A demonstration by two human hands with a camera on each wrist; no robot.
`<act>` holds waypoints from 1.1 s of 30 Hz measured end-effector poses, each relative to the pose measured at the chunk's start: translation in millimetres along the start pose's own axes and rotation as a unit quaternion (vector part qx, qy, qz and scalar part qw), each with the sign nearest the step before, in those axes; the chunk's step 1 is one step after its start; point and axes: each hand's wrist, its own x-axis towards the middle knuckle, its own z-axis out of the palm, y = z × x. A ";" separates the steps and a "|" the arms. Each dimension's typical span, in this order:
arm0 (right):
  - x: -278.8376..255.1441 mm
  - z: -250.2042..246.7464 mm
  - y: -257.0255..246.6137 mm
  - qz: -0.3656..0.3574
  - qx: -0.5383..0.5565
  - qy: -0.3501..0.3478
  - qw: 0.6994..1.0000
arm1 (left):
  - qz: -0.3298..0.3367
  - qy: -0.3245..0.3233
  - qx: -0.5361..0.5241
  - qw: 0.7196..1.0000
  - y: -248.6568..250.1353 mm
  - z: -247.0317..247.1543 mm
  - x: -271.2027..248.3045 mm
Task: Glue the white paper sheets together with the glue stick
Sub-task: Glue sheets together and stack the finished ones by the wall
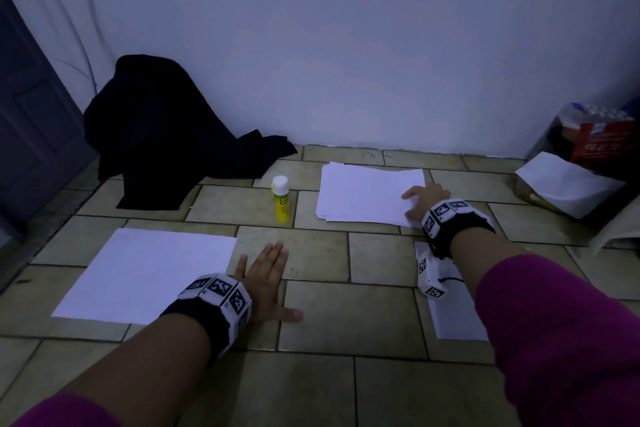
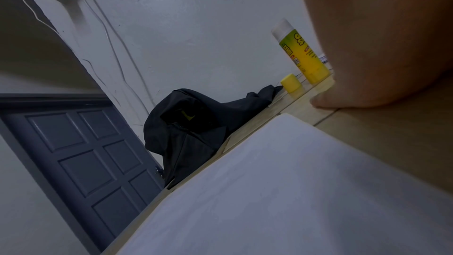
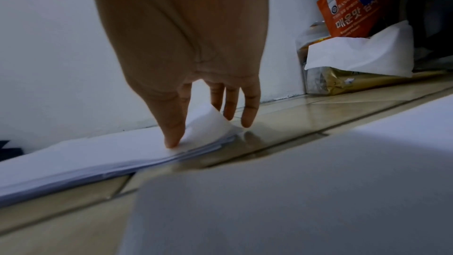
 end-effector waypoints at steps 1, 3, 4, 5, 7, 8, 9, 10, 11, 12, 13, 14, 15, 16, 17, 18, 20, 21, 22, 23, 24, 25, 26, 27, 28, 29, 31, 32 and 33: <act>-1.6 0.6 1.0 0.004 -0.015 -0.002 1.000 | 0.000 0.000 -0.004 1.000 -0.7 0.0 0.5; -3.4 0.4 2.5 0.000 -0.035 -0.009 0.999 | -0.006 0.002 0.000 1.000 -0.4 0.1 0.1; -3.7 -0.1 3.2 -0.001 -0.052 -0.017 0.999 | -0.010 0.003 0.002 1.000 0.6 0.4 -1.1; -4.5 -1.4 2.9 -0.001 -0.061 -0.023 0.998 | -0.012 0.003 0.001 1.000 1.5 0.5 -2.3; -7.8 -5.4 -1.1 -0.003 -0.071 -0.035 0.997 | -0.013 0.004 0.004 1.000 2.5 0.1 -3.6; -9.2 -7.7 -3.0 -0.001 -0.067 -0.042 0.997 | -0.012 0.004 0.007 1.000 2.5 0.0 -3.7; -9.8 -9.5 -4.2 -0.006 -0.054 -0.043 0.998 | -0.011 0.005 0.007 1.000 2.7 -0.7 -4.6; -13.6 -13.0 -6.4 -0.013 -0.038 -0.047 0.998 | -0.012 0.007 0.006 1.000 2.7 -0.6 -4.9; -18.3 -16.2 -7.6 -0.026 -0.019 -0.057 0.998 | -0.013 0.012 0.006 1.000 2.2 -0.3 -4.8; -26.1 -20.3 -7.8 -0.041 -0.005 -0.070 0.997 | -0.013 0.013 0.005 1.000 1.6 0.5 -4.4; -34.2 -22.9 -6.6 -0.055 0.006 -0.085 0.995 | -0.014 0.012 0.004 1.000 2.1 0.6 -4.5; -44.5 -25.0 -4.8 -0.064 0.012 -0.101 0.993 | -0.014 0.010 0.006 1.000 1.3 2.0 -3.1; -53.4 -24.8 -0.4 -0.076 0.013 -0.117 0.990 | -0.015 0.008 0.010 1.000 0.9 2.6 -2.1; -63.4 -23.0 3.9 -0.080 0.011 -0.141 0.987 | -0.016 0.005 0.012 1.000 -0.3 3.3 -0.6; -73.7 -18.8 8.3 -0.082 0.005 -0.163 0.983 | -0.020 0.003 0.015 1.000 -1.2 3.5 0.2; -83.9 -13.3 11.4 -0.083 -0.007 -0.178 0.980 | -0.021 0.004 0.018 1.000 -2.2 4.2 1.1; -100.9 4.2 15.4 -0.075 -0.049 -0.184 0.979 | -0.017 0.017 0.020 1.000 -1.2 5.6 0.2; -108.1 14.3 17.1 -0.062 -0.068 -0.182 0.979 | -0.017 0.022 0.016 0.999 0.2 4.9 -1.0; -114.3 23.9 18.7 -0.046 -0.083 -0.186 0.978 | -0.018 0.024 0.017 0.999 1.5 4.0 -2.0; -119.3 32.4 20.0 -0.032 -0.091 -0.190 0.977 | -0.020 0.024 0.022 0.999 3.0 3.0 -2.3; -122.9 39.5 21.8 -0.021 -0.093 -0.198 0.976 | -0.020 0.023 0.026 0.999 3.3 3.0 -2.1; -127.4 43.7 22.2 -0.015 -0.091 -0.204 0.975 | -0.021 0.021 0.027 0.999 4.5 2.7 -3.0; -132.9 45.7 21.4 -0.012 -0.088 -0.204 0.975 | -0.022 0.021 0.030 0.999 4.4 3.6 -2.6; -138.0 46.6 20.8 -0.016 -0.089 -0.195 0.977 | -0.025 0.024 0.033 0.999 4.4 4.6 -2.1; -142.7 46.1 19.9 -0.022 -0.091 -0.184 0.978 | -0.028 0.028 0.032 0.999 4.7 5.2 -2.3; -145.8 46.0 19.6 -0.025 -0.090 -0.179 0.979 | -0.032 0.031 0.030 0.999 5.2 5.7 -3.1; -147.5 47.4 19.6 -0.026 -0.084 -0.180 0.980 | -0.036 0.030 0.027 0.999 6.9 5.2 -4.7; -146.7 50.0 20.0 -0.026 -0.082 -0.178 0.980 | -0.038 0.025 0.023 0.999 7.8 4.3 -6.3; -146.1 52.7 20.1 -0.024 -0.081 -0.174 0.981 | -0.041 0.021 0.018 0.999 8.7 4.1 -7.2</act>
